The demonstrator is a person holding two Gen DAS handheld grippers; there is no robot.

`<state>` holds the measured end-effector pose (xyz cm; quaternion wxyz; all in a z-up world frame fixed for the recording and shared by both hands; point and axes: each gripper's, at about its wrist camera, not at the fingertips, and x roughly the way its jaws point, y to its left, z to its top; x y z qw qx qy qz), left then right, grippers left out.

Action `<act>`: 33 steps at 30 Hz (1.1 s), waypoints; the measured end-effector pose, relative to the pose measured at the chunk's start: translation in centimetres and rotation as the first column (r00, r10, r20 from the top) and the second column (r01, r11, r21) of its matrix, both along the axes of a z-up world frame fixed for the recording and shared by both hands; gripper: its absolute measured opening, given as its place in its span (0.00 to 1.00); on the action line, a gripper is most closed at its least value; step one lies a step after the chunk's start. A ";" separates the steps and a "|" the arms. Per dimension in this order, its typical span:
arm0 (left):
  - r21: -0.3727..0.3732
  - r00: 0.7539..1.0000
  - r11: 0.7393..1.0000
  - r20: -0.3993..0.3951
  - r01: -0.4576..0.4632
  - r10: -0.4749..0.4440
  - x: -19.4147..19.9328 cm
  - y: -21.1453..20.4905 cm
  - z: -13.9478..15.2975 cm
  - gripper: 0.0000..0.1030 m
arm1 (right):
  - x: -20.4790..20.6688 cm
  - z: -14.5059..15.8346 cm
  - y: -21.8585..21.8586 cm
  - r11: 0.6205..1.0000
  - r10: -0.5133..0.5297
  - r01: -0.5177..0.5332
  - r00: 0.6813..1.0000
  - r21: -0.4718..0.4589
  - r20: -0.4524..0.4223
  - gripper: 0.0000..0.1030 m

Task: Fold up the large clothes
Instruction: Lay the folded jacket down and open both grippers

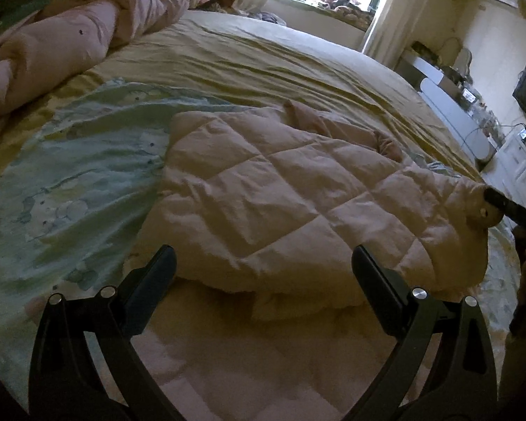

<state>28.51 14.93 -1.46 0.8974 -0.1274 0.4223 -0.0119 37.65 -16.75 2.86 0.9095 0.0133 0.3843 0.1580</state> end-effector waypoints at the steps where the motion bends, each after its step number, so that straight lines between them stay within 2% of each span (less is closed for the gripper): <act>1: 0.001 1.000 1.000 0.003 0.002 -0.002 0.3 -0.1 0.1 0.91 | -0.1 -0.1 0.0 1.000 -0.004 0.004 1.000 -0.008 0.000 0.24; 4: 0.010 1.000 1.000 0.019 0.002 -0.003 1.2 -0.2 0.4 0.91 | -0.5 0.1 -0.1 1.000 -0.018 0.018 1.000 -0.011 0.006 0.40; 9: 0.038 1.000 0.999 0.026 0.012 -0.013 2.7 -0.4 0.2 0.91 | -1.5 1.1 -0.3 0.999 -0.038 0.039 0.998 -0.016 0.043 0.42; 12: -0.005 0.999 0.999 0.023 0.041 -0.041 3.6 -0.1 -0.3 0.91 | -2.4 1.9 0.5 1.000 -0.020 0.021 0.998 -0.011 0.068 0.42; 15: 0.021 0.998 0.998 -0.024 0.056 -0.055 4.5 -0.3 -1.5 0.77 | -3.0 2.5 2.2 0.999 0.030 -0.029 0.996 -0.018 0.085 0.42; 17: 0.060 0.994 0.995 -0.079 0.077 -0.072 5.1 -0.8 -2.9 0.75 | -3.4 2.5 4.0 0.997 0.077 -0.075 0.993 -0.030 0.085 0.49; 18: 0.088 0.990 0.992 -0.113 0.096 -0.086 5.3 -1.2 -4.0 0.75 | -3.6 2.4 4.8 0.995 0.093 -0.091 0.992 -0.036 0.087 0.56; 19: 0.103 0.988 0.989 -0.122 0.109 -0.097 5.4 -1.4 -4.8 0.76 | -3.8 2.3 5.6 0.994 0.109 -0.106 0.990 -0.041 0.089 0.62; 20: 0.109 0.988 0.988 -0.119 0.114 -0.101 5.4 -1.5 -5.4 0.76 | -3.8 2.1 6.6 0.991 0.128 -0.125 0.988 -0.043 0.085 0.64; 24: 0.068 0.990 0.992 -0.101 0.103 -0.096 5.2 -0.8 -6.1 0.78 | -3.1 0.6 10.2 0.981 0.182 -0.179 0.983 -0.067 0.033 0.64; 29: 0.060 0.991 0.993 -0.092 0.101 -0.095 5.0 -0.7 -6.3 0.78 | -0.9 -2.5 14.0 0.965 0.212 -0.219 0.975 -0.147 -0.060 0.65; 31: 0.053 0.992 0.994 -0.087 0.100 -0.096 4.9 -0.6 -6.4 0.78 | 1.0 -5.3 14.6 0.961 0.173 -0.200 0.974 -0.192 -0.149 0.67; 33: 0.043 0.992 0.994 -0.084 0.100 -0.096 4.9 -0.6 -6.4 0.78 | 2.4 -8.6 14.4 0.962 0.150 -0.204 0.949 -0.179 -0.276 0.69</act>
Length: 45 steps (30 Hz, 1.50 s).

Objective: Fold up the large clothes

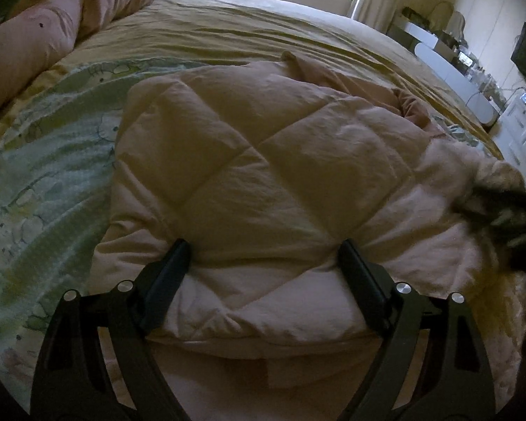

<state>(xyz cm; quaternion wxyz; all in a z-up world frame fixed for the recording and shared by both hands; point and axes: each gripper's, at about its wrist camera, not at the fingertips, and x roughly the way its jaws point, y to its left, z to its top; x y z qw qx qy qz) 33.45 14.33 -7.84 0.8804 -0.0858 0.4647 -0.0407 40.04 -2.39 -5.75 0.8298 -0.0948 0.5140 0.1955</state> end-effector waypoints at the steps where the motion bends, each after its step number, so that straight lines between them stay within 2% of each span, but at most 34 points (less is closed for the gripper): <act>1: 0.007 1.000 1.000 -0.003 0.005 -0.005 0.0 -0.1 -0.1 0.78 | 0.4 -1.6 -0.2 1.000 -0.011 0.011 1.000 0.014 -0.030 0.70; 4: 0.031 1.000 1.000 0.006 0.006 -0.006 -0.1 -0.4 -0.2 0.77 | 0.3 -2.5 0.4 1.000 -0.023 0.023 1.000 -0.012 -0.007 0.70; 9: 0.021 1.000 1.000 0.011 0.002 -0.002 0.0 -0.2 -0.2 0.77 | -0.5 -2.8 0.7 0.998 -0.054 0.054 0.997 -0.013 0.056 0.71; 15: -0.009 1.000 1.000 0.010 -0.004 0.004 -0.5 0.1 0.4 0.78 | -2.4 0.1 -0.6 0.998 -0.035 0.029 0.992 0.052 0.121 0.71; 19: -0.003 1.000 1.000 0.008 -0.003 0.003 -1.0 0.0 0.8 0.81 | -4.1 2.5 -2.7 0.991 -0.081 0.061 0.981 0.115 0.175 0.82; 21: -0.007 1.000 1.000 0.008 -0.006 0.007 -1.2 0.0 1.1 0.84 | -4.5 3.2 -3.6 0.985 -0.101 0.074 0.980 0.157 0.170 0.89; 23: -0.010 1.000 1.000 0.008 -0.009 0.009 -1.5 0.0 1.3 0.91 | -5.0 3.8 -4.4 0.977 -0.119 0.085 0.979 0.198 0.166 0.89; 26: -0.005 1.000 1.000 0.008 -0.022 0.022 -1.9 -0.1 1.8 0.91 | -5.5 4.5 -4.8 0.972 -0.115 0.078 0.981 0.223 0.155 0.89; 31: -0.025 0.999 0.999 0.018 -0.044 0.045 -3.1 0.2 2.7 0.91 | -7.1 6.2 -4.7 0.971 -0.099 0.051 0.975 0.232 0.198 0.90; 34: -0.035 0.999 0.998 0.016 -0.049 0.049 -3.7 0.4 3.2 0.91 | -7.8 6.7 -4.8 0.968 -0.100 0.047 0.973 0.247 0.206 0.96; 39: -0.027 0.998 0.998 0.019 -0.059 0.059 -4.8 0.5 3.7 0.91 | -8.6 7.3 -4.7 0.968 -0.088 0.033 0.973 0.249 0.215 0.96; 45: -0.054 0.997 0.996 0.034 -0.066 0.068 -6.3 0.8 4.8 0.91 | -9.9 7.9 -5.1 0.962 -0.096 0.033 0.970 0.270 0.224 0.96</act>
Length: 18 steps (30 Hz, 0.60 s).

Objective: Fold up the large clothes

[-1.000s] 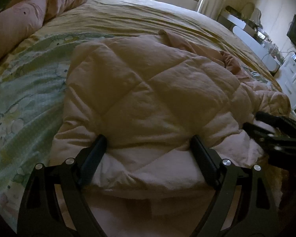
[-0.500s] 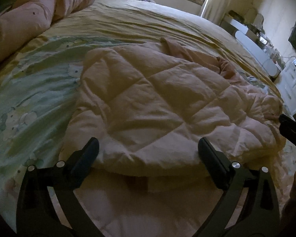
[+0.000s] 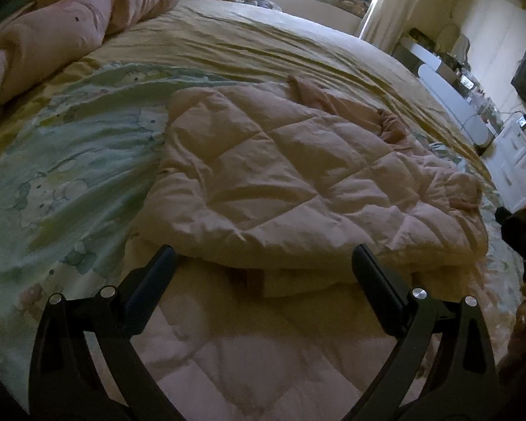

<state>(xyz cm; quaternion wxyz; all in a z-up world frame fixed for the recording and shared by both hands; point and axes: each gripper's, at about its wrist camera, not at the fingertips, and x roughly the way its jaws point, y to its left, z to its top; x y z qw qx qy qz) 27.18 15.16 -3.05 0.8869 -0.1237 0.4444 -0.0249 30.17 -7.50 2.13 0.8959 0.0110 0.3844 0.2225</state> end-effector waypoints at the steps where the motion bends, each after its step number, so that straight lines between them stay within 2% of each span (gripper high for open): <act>1: -0.009 1.000 1.000 0.006 0.004 -0.004 -0.3 -0.1 0.3 0.91 | -0.3 0.2 -0.2 1.000 -0.003 0.003 1.000 0.003 0.002 0.96; 18: -0.030 0.997 0.999 0.080 0.015 -0.013 -4.6 -1.5 4.2 0.91 | -4.1 2.5 -2.7 0.997 -0.046 0.042 0.997 0.058 0.055 0.96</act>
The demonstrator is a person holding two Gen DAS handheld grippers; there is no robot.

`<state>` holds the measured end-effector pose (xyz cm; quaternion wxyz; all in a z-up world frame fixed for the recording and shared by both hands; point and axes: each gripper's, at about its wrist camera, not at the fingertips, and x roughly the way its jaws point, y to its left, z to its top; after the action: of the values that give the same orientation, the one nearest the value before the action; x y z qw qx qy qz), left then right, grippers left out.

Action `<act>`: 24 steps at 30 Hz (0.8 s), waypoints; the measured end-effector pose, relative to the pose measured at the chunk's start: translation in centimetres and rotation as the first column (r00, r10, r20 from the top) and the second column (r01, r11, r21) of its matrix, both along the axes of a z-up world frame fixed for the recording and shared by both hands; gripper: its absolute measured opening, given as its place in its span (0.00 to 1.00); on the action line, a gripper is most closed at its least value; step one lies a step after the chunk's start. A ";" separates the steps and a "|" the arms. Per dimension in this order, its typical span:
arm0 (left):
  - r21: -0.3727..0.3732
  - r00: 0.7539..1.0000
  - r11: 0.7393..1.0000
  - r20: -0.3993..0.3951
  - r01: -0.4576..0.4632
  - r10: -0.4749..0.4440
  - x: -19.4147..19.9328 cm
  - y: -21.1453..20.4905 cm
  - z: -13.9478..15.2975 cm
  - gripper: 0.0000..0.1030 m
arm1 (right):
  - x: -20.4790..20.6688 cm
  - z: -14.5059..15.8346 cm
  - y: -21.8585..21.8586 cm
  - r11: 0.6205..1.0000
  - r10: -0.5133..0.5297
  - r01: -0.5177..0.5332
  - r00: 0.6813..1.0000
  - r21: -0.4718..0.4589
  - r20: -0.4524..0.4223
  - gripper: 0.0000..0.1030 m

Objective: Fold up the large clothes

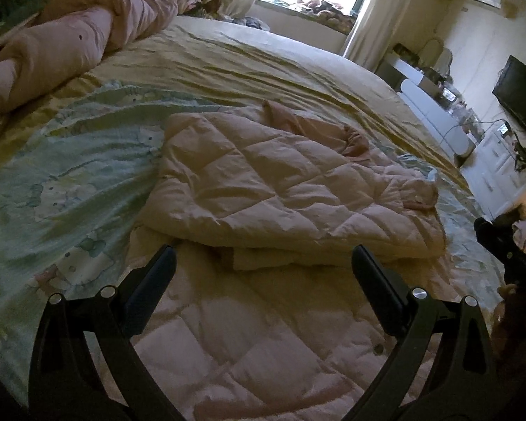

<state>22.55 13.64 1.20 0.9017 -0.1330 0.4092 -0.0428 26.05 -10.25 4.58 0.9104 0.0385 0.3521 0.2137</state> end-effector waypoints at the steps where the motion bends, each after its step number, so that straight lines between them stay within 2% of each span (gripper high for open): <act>1: 0.002 1.000 1.000 0.004 0.002 -0.002 -0.2 -0.1 0.2 0.91 | -0.2 0.1 -0.2 1.000 -0.002 0.002 1.000 0.005 0.002 0.96; 24: 0.018 0.991 1.000 0.135 0.007 -0.009 -5.3 -1.9 5.4 0.91 | -4.4 3.3 -3.4 0.999 -0.003 0.000 0.997 0.040 0.074 0.96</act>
<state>17.21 11.76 6.64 0.9283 -0.1202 0.3480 -0.0517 21.61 -13.63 7.87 0.9222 0.0488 0.3136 0.2212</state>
